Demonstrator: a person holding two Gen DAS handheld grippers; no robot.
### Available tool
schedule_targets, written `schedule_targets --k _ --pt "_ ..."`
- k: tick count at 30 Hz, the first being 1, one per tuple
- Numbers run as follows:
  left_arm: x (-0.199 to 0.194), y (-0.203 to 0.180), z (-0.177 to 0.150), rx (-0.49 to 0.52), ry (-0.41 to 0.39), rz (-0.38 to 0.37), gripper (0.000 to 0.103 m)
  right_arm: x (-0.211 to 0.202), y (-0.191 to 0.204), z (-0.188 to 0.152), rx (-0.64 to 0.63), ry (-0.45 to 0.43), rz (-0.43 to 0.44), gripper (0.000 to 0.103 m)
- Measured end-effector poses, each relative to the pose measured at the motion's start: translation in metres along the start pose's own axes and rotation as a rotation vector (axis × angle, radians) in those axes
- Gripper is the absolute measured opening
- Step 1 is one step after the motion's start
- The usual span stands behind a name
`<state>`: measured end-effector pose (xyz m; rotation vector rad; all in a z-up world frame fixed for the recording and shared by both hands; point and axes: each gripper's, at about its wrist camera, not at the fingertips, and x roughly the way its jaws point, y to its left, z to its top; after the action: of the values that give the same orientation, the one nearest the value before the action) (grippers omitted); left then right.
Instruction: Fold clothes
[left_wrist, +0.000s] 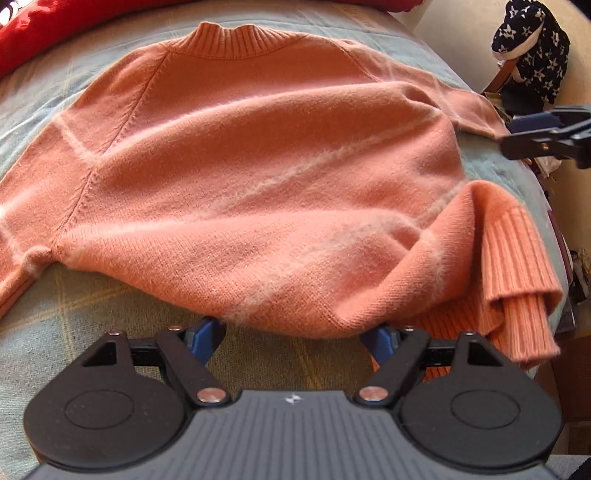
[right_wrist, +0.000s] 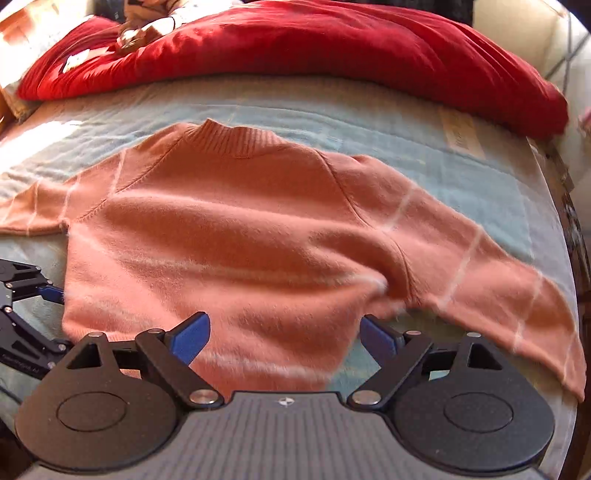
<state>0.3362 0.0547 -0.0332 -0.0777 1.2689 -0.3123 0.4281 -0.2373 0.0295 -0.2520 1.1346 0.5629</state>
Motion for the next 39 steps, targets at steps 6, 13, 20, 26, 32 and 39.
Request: schedule_targets --k 6,13,20,26,32,39 --pt "0.012 -0.012 -0.013 0.033 0.072 -0.024 0.079 0.012 0.002 -0.007 0.010 -0.005 0.076 0.092" --pt "-0.012 0.002 0.011 -0.056 -0.026 -0.093 0.078 0.034 0.013 -0.008 -0.011 -0.023 0.169 0.086" --pt "-0.014 0.034 0.076 -0.151 -0.221 -0.116 0.078 0.063 0.016 0.005 -0.007 -0.066 0.242 0.087" --pt "0.028 0.050 0.114 -0.146 -0.216 -0.050 0.079 0.110 -0.008 0.045 0.082 -0.132 0.247 0.088" --pt "0.029 0.047 0.089 -0.175 -0.237 -0.060 0.080 0.082 -0.020 0.016 0.130 -0.185 0.286 0.088" --pt "-0.006 0.032 0.056 -0.137 -0.267 -0.011 0.080 0.027 -0.023 -0.041 0.126 -0.141 0.252 0.091"
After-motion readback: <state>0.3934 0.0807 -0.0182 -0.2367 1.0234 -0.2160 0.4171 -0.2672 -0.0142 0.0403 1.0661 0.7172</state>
